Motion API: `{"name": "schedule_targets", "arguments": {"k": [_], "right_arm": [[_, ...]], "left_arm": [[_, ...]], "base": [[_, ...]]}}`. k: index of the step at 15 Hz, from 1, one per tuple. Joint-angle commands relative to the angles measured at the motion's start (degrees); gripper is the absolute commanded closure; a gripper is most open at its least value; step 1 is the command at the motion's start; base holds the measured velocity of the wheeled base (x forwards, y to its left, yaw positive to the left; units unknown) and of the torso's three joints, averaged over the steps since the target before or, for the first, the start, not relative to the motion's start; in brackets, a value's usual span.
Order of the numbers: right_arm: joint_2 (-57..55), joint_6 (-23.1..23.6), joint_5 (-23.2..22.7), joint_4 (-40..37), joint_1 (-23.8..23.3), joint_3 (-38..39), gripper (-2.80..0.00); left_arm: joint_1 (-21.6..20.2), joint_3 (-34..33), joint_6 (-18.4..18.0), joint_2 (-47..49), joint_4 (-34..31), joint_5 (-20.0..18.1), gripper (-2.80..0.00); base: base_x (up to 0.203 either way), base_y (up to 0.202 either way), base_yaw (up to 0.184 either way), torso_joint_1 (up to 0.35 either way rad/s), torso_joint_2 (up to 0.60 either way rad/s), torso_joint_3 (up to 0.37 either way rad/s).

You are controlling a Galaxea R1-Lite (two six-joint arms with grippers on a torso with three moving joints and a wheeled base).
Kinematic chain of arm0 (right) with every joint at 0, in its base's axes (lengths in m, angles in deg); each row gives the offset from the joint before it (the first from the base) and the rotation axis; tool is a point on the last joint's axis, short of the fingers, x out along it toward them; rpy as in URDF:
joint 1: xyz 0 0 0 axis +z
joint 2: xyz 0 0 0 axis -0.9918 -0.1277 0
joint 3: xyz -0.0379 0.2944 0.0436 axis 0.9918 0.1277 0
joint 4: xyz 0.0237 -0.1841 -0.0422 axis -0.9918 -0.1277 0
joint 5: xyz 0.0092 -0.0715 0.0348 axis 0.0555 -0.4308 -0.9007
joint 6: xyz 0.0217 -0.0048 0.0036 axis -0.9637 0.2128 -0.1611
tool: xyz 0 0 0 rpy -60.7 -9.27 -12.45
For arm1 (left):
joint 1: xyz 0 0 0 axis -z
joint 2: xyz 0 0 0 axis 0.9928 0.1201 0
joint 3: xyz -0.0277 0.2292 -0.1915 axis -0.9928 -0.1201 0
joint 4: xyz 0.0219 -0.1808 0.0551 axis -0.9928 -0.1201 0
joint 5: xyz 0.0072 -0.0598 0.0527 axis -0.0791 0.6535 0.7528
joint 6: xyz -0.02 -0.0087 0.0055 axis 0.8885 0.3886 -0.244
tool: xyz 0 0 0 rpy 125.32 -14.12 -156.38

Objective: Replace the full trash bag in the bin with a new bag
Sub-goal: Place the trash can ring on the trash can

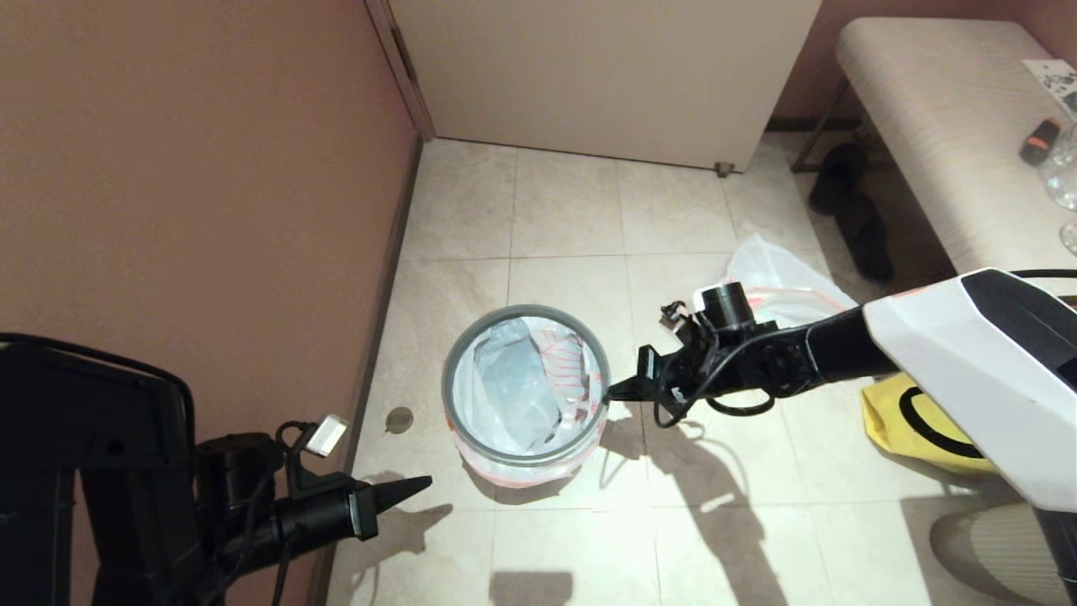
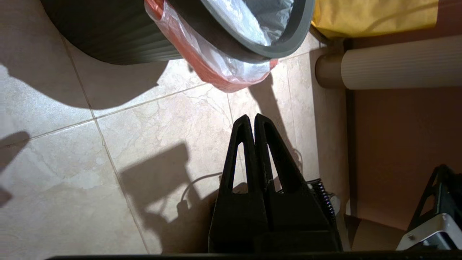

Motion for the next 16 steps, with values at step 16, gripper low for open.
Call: {"name": "schedule_targets", "arguments": {"k": [16], "right_arm": [[-1.26,-0.22,-6.67,13.54,0.37,7.17,0.00]], "left_arm": [[9.35,27.97,4.10,12.35,2.69,27.18,0.00]], "base": [[0.000,0.000,0.000,0.000,0.00,0.000]]}}
